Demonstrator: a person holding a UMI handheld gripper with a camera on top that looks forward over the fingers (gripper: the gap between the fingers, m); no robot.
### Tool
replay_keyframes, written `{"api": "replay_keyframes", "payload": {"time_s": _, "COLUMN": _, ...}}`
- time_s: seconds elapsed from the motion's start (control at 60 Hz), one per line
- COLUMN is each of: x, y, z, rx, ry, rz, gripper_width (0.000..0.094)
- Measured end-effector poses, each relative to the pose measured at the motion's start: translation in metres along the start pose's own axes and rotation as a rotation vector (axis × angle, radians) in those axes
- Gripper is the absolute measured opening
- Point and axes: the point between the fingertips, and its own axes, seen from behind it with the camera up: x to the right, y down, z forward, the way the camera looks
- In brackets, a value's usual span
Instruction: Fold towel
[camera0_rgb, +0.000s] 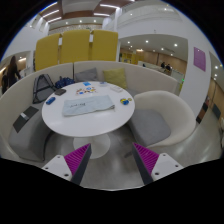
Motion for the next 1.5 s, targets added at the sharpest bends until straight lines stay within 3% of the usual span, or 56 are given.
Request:
{"api": "replay_keyframes", "payload": {"time_s": 0.25, "x": -0.058, "y": -0.02, "z": 0.026, "rx": 0.013, "ry": -0.106, "rz": -0.078, "gripper_width": 0.0873}}
{"api": "replay_keyframes", "payload": {"time_s": 0.617, "x": -0.244, "y": -0.075, "z": 0.092, "rx": 0.031, "ry": -0.349, "rz": -0.208, "gripper_width": 0.0866}}
{"api": "replay_keyframes", "payload": {"time_s": 0.967, "x": -0.333, "y": -0.126, "z": 0.283, "rx": 0.0, "ry": -0.26, "rz": -0.186, "gripper_width": 0.0871}}
{"api": "replay_keyframes", "payload": {"time_s": 1.183, "x": -0.345, "y": -0.122, "z": 0.386, "rx": -0.045, "ry": -0.211, "rz": -0.225, "gripper_width": 0.0873}}
{"api": "replay_keyframes", "payload": {"time_s": 1.267, "x": -0.36, "y": -0.12, "z": 0.391, "rx": -0.045, "ry": -0.261, "rz": -0.202, "gripper_width": 0.0408}}
{"api": "replay_keyframes", "payload": {"time_s": 1.333, "x": -0.349, "y": -0.127, "z": 0.397, "rx": -0.013, "ry": -0.159, "rz": -0.289, "gripper_width": 0.0035}}
{"api": "replay_keyframes", "payload": {"time_s": 1.4, "x": -0.351, "y": -0.124, "z": 0.397, "rx": -0.021, "ry": -0.106, "rz": -0.363, "gripper_width": 0.0024}}
{"api": "replay_keyframes", "payload": {"time_s": 1.5, "x": -0.365, "y": -0.118, "z": 0.384, "rx": -0.085, "ry": -0.135, "rz": -0.313, "gripper_width": 0.0023}}
